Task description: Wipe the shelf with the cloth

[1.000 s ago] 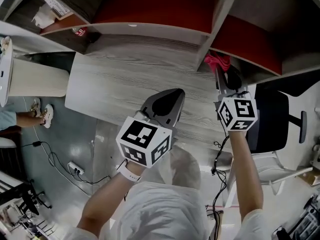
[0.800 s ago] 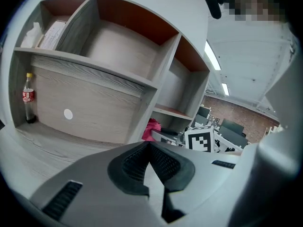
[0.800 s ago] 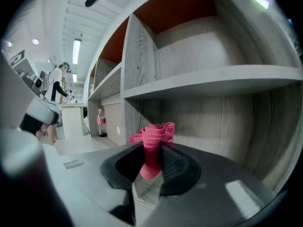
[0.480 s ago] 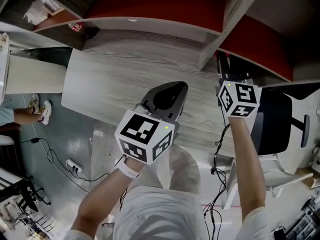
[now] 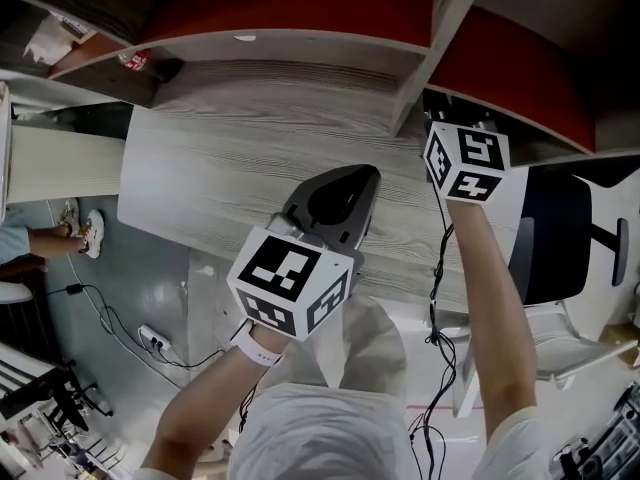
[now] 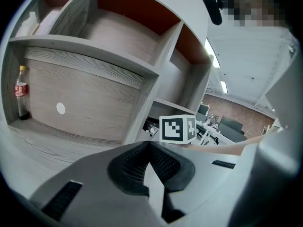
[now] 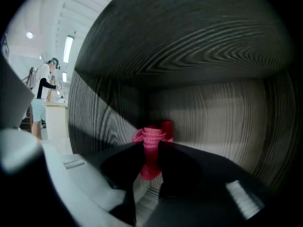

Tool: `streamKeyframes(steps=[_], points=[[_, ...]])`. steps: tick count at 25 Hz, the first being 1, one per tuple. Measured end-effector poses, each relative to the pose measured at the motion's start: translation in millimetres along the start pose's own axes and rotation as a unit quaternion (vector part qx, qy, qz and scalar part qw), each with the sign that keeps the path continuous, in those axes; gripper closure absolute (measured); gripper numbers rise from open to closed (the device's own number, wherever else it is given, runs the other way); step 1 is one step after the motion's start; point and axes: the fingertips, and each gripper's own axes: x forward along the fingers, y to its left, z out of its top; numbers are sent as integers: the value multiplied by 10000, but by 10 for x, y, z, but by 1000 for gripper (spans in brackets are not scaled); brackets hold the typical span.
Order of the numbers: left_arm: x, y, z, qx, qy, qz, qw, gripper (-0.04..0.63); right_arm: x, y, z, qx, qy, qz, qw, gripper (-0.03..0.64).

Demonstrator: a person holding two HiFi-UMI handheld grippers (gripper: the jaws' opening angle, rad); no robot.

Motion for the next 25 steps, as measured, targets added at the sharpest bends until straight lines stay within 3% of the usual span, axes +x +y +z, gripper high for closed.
streamKeyframes(steps=[7,13,20,25], points=[[-23,-48,-68,159,100,-79,9998,589,-41,-485,-8,121,-48,-699,9975,526],[88,-136,-101,195,176,-214,9994,589,-156,-745,-38,124,-90,-981,9951,526],[185,-150,-86,218,185,-258,9993,589,-450,-1260,-191,498,-24,-2034,9778,526],[250,-209,-61,168,215,-338,9991,589,-510,-1402,-244,671,33,-2321,9704,526]])
